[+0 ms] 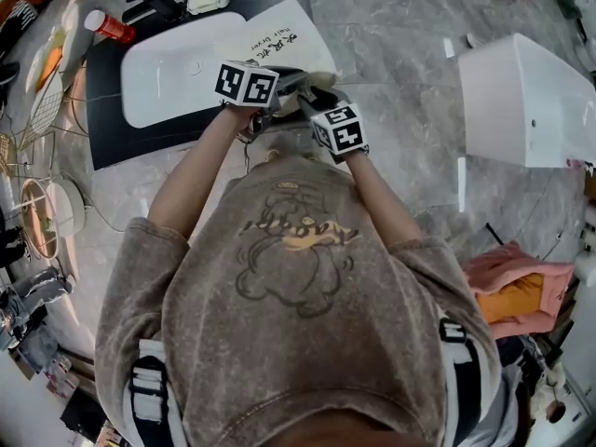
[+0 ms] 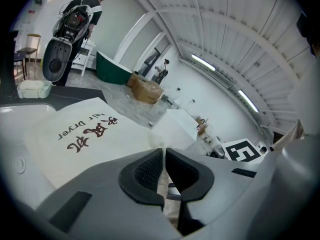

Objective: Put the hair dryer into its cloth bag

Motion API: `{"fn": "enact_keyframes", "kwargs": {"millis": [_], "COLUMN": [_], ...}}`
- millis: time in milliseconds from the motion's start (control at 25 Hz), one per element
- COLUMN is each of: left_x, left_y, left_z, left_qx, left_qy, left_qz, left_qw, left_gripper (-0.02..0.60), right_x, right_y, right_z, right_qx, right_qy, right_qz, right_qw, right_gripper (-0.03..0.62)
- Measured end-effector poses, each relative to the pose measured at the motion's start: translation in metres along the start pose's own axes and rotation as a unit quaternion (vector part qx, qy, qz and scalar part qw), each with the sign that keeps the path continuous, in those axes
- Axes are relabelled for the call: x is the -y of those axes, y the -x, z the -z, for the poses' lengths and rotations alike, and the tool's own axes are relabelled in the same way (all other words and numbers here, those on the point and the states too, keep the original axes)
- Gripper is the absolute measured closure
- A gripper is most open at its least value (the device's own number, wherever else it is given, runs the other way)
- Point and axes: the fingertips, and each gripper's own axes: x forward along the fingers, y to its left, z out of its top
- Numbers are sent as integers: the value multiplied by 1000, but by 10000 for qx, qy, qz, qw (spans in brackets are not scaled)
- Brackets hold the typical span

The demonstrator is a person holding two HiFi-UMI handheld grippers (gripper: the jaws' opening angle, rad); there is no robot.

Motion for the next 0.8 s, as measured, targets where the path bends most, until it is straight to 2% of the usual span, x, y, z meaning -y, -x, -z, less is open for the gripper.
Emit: {"fn": "enact_keyframes", "kwargs": {"millis": [560, 800], "left_x": [3, 4], "left_y": [7, 10], "left_z": [4, 5], "left_qx": [17, 47], "left_qy": [107, 179], "left_qz": [72, 95], "left_qw": [9999, 9998], "left_gripper": [545, 545], "right_x": [9, 9], "right_y": [-32, -35], "right_z": [-1, 0], "right_qx": [-134, -45], "right_qy": [7, -35], "right_qz": [58, 34], "right_qw": [9999, 10000], "right_gripper": [445, 437]}}
